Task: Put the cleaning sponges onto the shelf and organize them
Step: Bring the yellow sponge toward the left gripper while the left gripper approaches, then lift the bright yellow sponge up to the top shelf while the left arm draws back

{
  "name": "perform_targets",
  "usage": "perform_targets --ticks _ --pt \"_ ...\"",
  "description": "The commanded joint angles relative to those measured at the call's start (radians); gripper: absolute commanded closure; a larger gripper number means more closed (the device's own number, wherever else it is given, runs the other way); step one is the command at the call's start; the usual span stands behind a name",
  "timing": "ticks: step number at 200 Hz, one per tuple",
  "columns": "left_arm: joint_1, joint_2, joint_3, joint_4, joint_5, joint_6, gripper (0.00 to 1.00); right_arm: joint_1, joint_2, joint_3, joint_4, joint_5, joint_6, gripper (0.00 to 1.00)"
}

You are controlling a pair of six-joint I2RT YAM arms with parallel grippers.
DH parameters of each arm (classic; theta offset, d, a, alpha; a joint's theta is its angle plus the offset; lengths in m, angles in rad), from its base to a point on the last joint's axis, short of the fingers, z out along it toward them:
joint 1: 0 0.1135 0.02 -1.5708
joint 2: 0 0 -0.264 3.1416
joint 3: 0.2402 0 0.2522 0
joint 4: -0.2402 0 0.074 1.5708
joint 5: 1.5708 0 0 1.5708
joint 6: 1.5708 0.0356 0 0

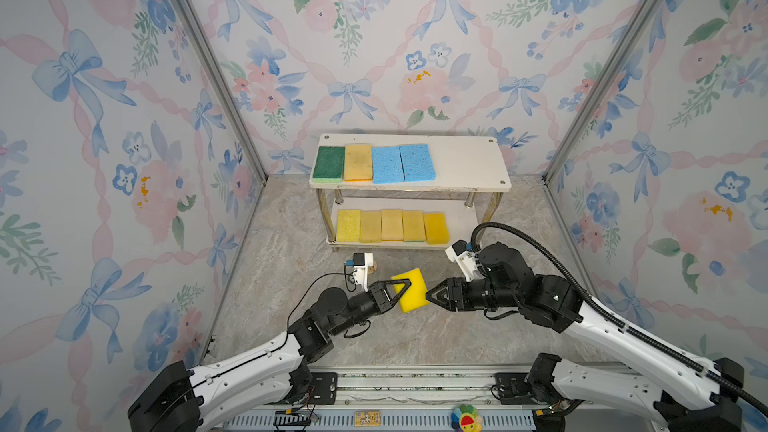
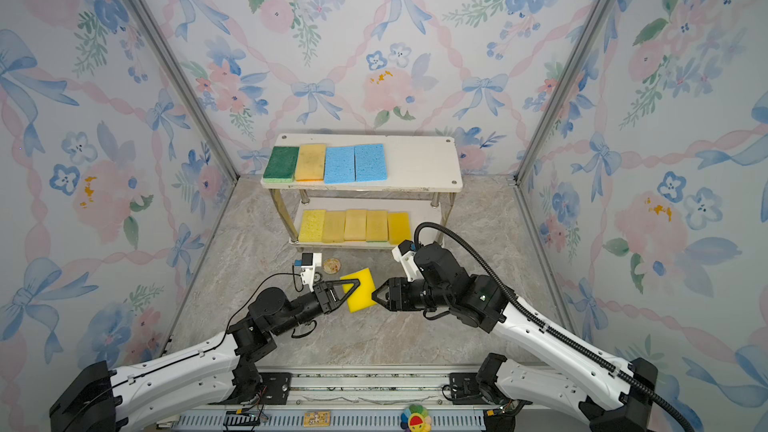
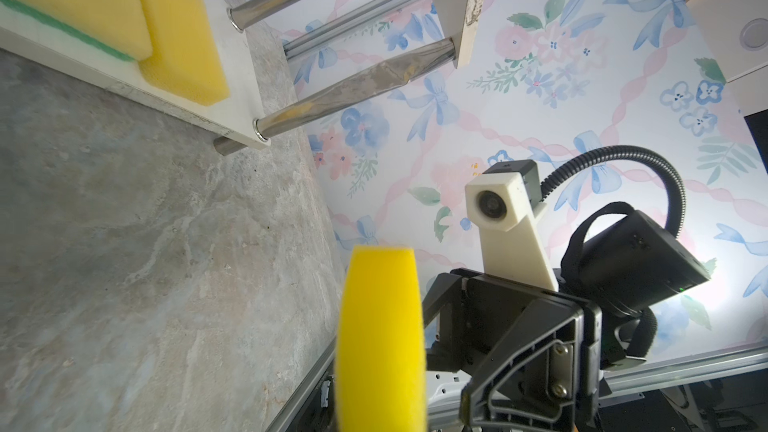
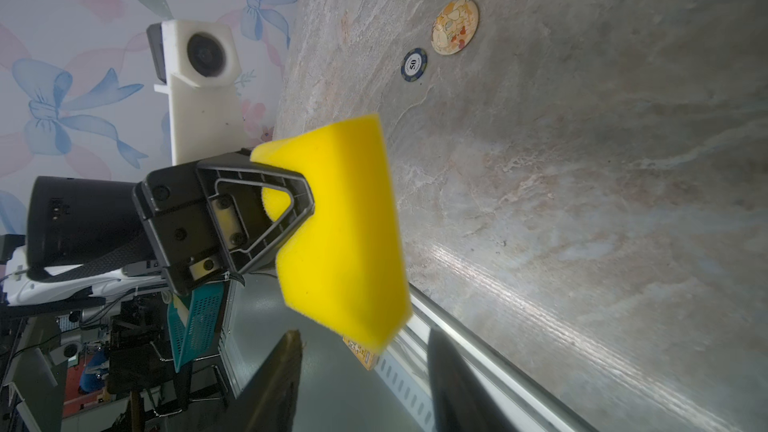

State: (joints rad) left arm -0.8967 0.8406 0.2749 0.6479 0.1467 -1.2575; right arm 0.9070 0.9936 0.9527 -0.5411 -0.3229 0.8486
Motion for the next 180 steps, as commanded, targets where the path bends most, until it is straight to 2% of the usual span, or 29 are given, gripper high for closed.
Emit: perform_targets --ticks 1,141,180 --pt "0.007 -0.019 -0.015 0.009 0.011 -0.003 0.93 0.018 0.016 -0.014 0.039 -0.011 0.011 0.51" --pt "0.015 -0.042 -0.025 0.009 0.017 -0.010 0.94 0.054 0.078 -0.020 0.088 -0.004 0.026 0.62" --pt "0.017 -0.048 -0.030 0.009 0.016 -0.012 0.94 0.062 0.079 -0.015 0.084 0.007 0.024 0.69"
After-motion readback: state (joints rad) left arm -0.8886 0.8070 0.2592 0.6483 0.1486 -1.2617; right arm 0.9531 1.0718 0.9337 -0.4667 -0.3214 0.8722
